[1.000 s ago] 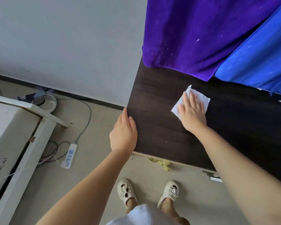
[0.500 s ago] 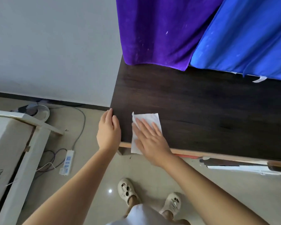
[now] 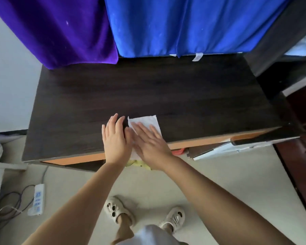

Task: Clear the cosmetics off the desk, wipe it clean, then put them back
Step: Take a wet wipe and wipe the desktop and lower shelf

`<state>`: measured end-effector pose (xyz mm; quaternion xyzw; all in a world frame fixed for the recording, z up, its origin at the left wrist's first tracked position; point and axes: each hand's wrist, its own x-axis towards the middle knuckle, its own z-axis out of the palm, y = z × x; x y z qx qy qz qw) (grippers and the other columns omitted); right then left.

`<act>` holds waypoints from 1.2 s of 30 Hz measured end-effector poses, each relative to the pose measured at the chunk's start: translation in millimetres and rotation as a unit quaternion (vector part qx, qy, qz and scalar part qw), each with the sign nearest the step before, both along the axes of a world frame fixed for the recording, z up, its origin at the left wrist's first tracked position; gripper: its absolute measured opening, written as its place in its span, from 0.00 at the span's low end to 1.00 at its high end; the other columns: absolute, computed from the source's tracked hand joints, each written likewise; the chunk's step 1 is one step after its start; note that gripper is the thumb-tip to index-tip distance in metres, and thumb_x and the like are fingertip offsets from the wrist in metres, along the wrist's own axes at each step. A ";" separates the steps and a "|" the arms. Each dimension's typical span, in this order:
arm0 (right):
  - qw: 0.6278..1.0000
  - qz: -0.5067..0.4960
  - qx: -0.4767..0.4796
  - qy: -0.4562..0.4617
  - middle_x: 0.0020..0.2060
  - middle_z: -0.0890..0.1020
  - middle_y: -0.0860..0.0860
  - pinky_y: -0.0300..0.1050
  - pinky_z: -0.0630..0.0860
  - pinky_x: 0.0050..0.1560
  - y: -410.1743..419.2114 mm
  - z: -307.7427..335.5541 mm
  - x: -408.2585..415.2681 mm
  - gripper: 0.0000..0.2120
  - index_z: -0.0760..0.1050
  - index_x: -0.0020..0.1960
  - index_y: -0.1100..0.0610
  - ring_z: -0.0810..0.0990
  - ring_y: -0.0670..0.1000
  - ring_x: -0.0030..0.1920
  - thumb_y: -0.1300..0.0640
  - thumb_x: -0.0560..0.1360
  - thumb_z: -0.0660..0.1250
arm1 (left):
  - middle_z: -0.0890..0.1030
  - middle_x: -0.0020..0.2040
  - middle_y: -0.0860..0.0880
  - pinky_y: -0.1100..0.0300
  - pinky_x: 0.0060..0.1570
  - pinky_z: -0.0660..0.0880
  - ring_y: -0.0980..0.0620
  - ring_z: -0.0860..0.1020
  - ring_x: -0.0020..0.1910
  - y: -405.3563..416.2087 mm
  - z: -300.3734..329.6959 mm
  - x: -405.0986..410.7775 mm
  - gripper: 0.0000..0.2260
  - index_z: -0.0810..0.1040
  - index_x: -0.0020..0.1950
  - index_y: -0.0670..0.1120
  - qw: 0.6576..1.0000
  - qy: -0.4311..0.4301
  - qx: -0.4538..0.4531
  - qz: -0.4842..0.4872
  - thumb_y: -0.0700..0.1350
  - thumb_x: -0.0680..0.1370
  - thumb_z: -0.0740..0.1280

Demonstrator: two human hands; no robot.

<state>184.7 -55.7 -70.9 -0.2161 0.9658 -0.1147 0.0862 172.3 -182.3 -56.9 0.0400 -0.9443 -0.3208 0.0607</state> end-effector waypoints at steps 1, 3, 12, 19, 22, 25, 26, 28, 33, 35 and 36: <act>1.000 -0.002 -0.004 -0.006 0.76 0.53 0.50 0.47 0.35 0.73 27.0 1.5 -1.4 0.28 0.50 0.76 0.53 0.48 0.49 0.76 0.45 0.78 0.38 | 0.68 0.69 0.42 0.49 0.72 0.50 0.44 0.63 0.70 14.3 -1.1 -1.1 0.18 0.69 0.66 0.41 1.000 0.003 -0.009 -0.008 0.45 0.78 0.53; 0.999 -0.048 -0.002 0.005 0.76 0.54 0.52 0.49 0.39 0.74 92.1 0.6 -4.4 0.29 0.52 0.75 0.54 0.50 0.51 0.76 0.46 0.77 0.38 | 0.68 0.69 0.42 0.48 0.72 0.51 0.43 0.63 0.70 44.5 -3.3 -4.0 0.16 0.69 0.66 0.41 0.999 0.005 -0.040 -0.024 0.43 0.80 0.54; 0.917 -0.384 0.097 -0.043 0.77 0.44 0.57 0.58 0.44 0.75 351.3 -4.6 -20.1 0.29 0.47 0.75 0.62 0.40 0.55 0.76 0.56 0.75 0.36 | 0.66 0.71 0.42 0.46 0.72 0.48 0.44 0.60 0.72 203.3 -11.2 -25.5 0.17 0.69 0.67 0.43 0.980 0.002 -0.126 -0.154 0.46 0.80 0.55; 0.980 -0.197 -0.014 0.020 0.77 0.52 0.54 0.56 0.42 0.74 241.7 -7.9 -21.1 0.27 0.51 0.75 0.58 0.48 0.55 0.77 0.49 0.79 0.40 | 0.70 0.68 0.41 0.43 0.71 0.54 0.43 0.64 0.69 214.6 -14.5 -26.9 0.17 0.70 0.65 0.42 0.974 0.027 -0.175 -0.141 0.45 0.79 0.55; 0.994 -0.106 -0.016 -0.001 0.76 0.53 0.52 0.53 0.42 0.74 228.8 -3.0 -27.5 0.30 0.52 0.75 0.57 0.50 0.51 0.76 0.47 0.76 0.38 | 0.71 0.67 0.41 0.42 0.69 0.56 0.42 0.66 0.68 215.6 -14.7 -27.7 0.20 0.72 0.64 0.41 0.974 0.028 -0.182 -0.133 0.48 0.77 0.50; 0.997 -0.082 -0.001 -0.002 0.77 0.51 0.50 0.51 0.41 0.74 271.8 -0.3 -40.5 0.29 0.50 0.76 0.55 0.48 0.50 0.77 0.48 0.77 0.37 | 0.72 0.67 0.41 0.43 0.69 0.56 0.42 0.66 0.68 214.8 -15.4 -27.9 0.21 0.72 0.63 0.41 0.972 0.026 -0.192 -0.136 0.48 0.77 0.49; 0.994 -0.105 0.012 0.002 0.77 0.50 0.50 0.52 0.42 0.74 293.3 -1.5 -44.3 0.30 0.49 0.76 0.55 0.47 0.50 0.77 0.47 0.75 0.34 | 0.72 0.66 0.41 0.43 0.69 0.56 0.42 0.67 0.68 215.2 -15.0 -28.4 0.21 0.72 0.63 0.41 0.972 0.025 -0.193 -0.135 0.48 0.77 0.50; 0.985 -0.167 0.042 0.003 0.77 0.49 0.51 0.53 0.44 0.75 339.8 -3.0 -50.5 0.33 0.47 0.76 0.55 0.47 0.50 0.77 0.45 0.73 0.31 | 0.72 0.66 0.41 0.43 0.69 0.56 0.41 0.67 0.68 216.9 -14.2 -29.0 0.20 0.72 0.63 0.41 0.971 0.021 -0.200 -0.133 0.48 0.77 0.50; 0.961 -0.275 -0.034 0.024 0.75 0.59 0.51 0.50 0.60 0.72 400.2 5.9 -46.8 0.24 0.58 0.74 0.57 0.57 0.51 0.75 0.51 0.80 0.42 | 0.74 0.62 0.40 0.43 0.65 0.62 0.38 0.71 0.60 228.4 -9.7 -31.6 0.18 0.75 0.59 0.41 0.980 0.028 -0.159 -0.113 0.46 0.76 0.52; 0.926 -0.360 -0.113 0.007 0.72 0.66 0.49 0.41 0.63 0.66 413.8 10.5 -38.3 0.20 0.63 0.72 0.54 0.64 0.49 0.71 0.53 0.81 0.48 | 0.75 0.59 0.41 0.46 0.62 0.64 0.41 0.71 0.56 252.6 -3.6 -33.0 0.17 0.76 0.57 0.41 0.983 0.040 -0.125 -0.127 0.46 0.75 0.53; 0.906 -0.402 -0.134 -0.020 0.67 0.72 0.50 0.39 0.66 0.61 424.4 12.9 -36.1 0.18 0.67 0.69 0.53 0.70 0.49 0.66 0.53 0.81 0.50 | 0.76 0.58 0.41 0.49 0.61 0.63 0.43 0.70 0.56 270.8 -0.4 -32.9 0.16 0.76 0.56 0.42 0.982 0.048 -0.110 -0.147 0.45 0.75 0.54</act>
